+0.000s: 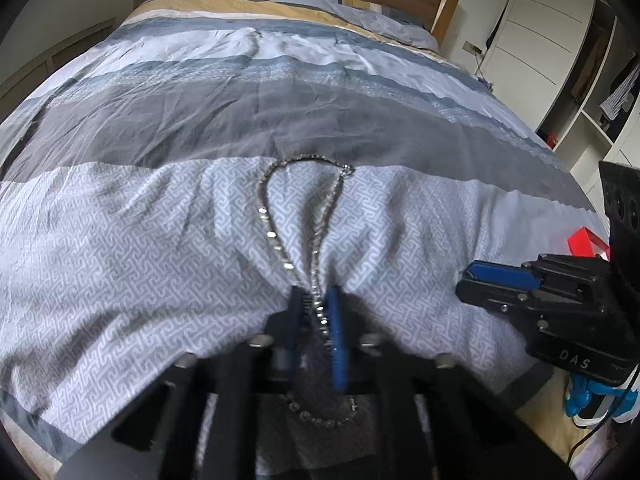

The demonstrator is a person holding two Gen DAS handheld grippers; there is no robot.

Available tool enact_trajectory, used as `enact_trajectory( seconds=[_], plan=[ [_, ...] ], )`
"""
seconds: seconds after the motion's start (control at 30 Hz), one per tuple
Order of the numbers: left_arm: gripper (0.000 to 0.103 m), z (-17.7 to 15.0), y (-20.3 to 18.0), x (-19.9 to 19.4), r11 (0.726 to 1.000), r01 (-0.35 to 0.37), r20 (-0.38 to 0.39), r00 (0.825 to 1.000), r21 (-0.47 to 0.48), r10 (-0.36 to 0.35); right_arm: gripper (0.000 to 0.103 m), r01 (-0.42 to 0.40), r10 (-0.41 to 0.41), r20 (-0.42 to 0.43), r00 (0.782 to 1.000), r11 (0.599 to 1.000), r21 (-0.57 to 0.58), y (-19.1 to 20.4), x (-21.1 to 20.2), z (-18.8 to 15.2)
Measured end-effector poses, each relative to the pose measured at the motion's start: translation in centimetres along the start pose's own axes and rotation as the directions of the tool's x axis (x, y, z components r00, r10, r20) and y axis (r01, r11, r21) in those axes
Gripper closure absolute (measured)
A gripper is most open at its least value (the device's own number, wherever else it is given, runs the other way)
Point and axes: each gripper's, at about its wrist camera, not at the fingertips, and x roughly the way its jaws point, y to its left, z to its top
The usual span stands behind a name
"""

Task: Organize jewelry
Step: 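Grasp the silver chain necklace with the left tool while the right tool grasps the silver ring, then carry the necklace and ring into the red box and open both tools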

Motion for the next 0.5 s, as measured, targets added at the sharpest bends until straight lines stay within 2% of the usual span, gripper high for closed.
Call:
enact_trajectory(
  seconds=[0.27,0.5],
  plan=[
    [0.101,-0.3,-1.3,-3.8,1.0,-0.017,0.051,0.999,-0.022,0.018,0.083,-0.027,0.025,0.041,0.999,0.999,0.032,0.6,-4.0,-2.0],
    [0.101,-2.5,-4.4,-8.3,1.0,-0.004,0.068,0.998,0.003,0.004,0.083,-0.036,0.031,0.099,0.995,0.998,0.049,2.1,-10.1,-5.0]
  ],
)
